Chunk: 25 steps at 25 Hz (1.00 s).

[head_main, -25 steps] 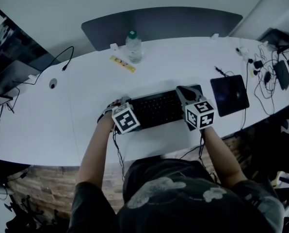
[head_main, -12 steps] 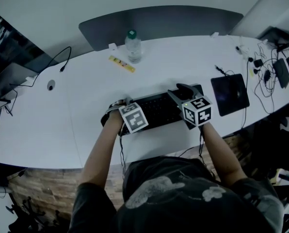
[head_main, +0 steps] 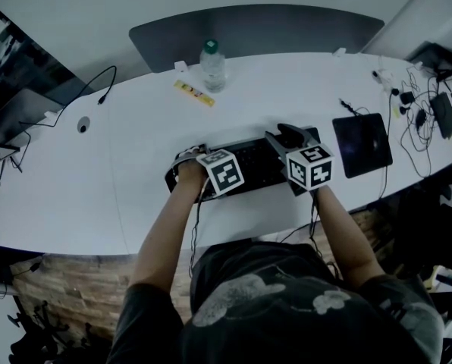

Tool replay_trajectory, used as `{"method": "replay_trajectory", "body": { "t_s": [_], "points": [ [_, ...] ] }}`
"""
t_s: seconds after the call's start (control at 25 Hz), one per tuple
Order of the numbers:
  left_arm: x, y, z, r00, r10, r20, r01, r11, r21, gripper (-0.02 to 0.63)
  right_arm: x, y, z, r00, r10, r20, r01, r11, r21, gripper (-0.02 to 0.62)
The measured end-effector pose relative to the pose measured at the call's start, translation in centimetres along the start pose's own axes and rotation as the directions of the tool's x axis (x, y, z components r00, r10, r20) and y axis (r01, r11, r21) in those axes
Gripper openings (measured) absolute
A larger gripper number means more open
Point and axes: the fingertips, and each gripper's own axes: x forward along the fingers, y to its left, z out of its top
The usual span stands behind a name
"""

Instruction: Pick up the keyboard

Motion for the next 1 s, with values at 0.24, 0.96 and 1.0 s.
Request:
{"method": "replay_trajectory", "body": {
  "t_s": [0.24,0.96,1.0],
  "points": [
    [-0.6,-0.1,-0.1,0.998,0.063,0.015,-0.063,0.998,0.001,0.588,-0.1,-0.1,-1.0,0.993,0.073,-0.090,-0.080,0.993,-0.083,0.203],
    [-1.4,-0.5,0.4,0.986,0.158,0.055,-0.159,0.987,0.000,0.588,2.3,4.7,-8.3,-0.010,0.407,-0.913,-0.815,0.526,0.243,0.263],
    [-1.5,-0.5,0.4,0.985,0.161,0.058,-0.162,0.987,0.000,0.588,2.2,5.2,-8.5,-0.052,0.411,-0.910,-0.814,0.510,0.277,0.250]
  ]
}}
